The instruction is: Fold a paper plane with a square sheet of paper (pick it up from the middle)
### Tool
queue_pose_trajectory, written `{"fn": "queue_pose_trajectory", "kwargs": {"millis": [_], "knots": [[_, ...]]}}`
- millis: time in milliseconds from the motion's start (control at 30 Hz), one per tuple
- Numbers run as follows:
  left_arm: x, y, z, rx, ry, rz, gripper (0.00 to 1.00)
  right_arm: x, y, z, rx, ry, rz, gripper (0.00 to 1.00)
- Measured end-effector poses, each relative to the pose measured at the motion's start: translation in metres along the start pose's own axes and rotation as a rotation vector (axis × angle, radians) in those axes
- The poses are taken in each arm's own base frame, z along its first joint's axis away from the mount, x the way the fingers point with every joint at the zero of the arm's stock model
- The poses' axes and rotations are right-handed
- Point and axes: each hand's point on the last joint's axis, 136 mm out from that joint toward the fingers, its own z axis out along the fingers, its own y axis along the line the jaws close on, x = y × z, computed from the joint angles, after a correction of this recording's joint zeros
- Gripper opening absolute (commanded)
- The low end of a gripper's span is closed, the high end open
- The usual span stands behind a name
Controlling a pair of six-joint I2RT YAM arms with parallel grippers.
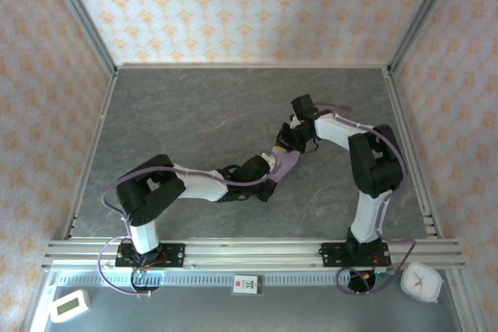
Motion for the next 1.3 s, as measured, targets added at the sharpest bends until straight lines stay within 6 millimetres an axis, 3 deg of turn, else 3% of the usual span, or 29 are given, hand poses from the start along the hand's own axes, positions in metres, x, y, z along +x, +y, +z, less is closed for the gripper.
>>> {"fn": "queue_pose_trajectory", "kwargs": {"millis": [267, 1300], "knots": [[0.000, 0.001, 0.000, 0.020, -0.002, -0.025, 0.00, 0.004, -0.016, 0.018, 0.038, 0.038, 0.013, 0.00], [0.002, 0.019, -0.011, 0.081, -0.032, -0.208, 0.00, 0.003, -0.016, 0.022, 0.024, 0.046, -0.029, 0.00]]}}
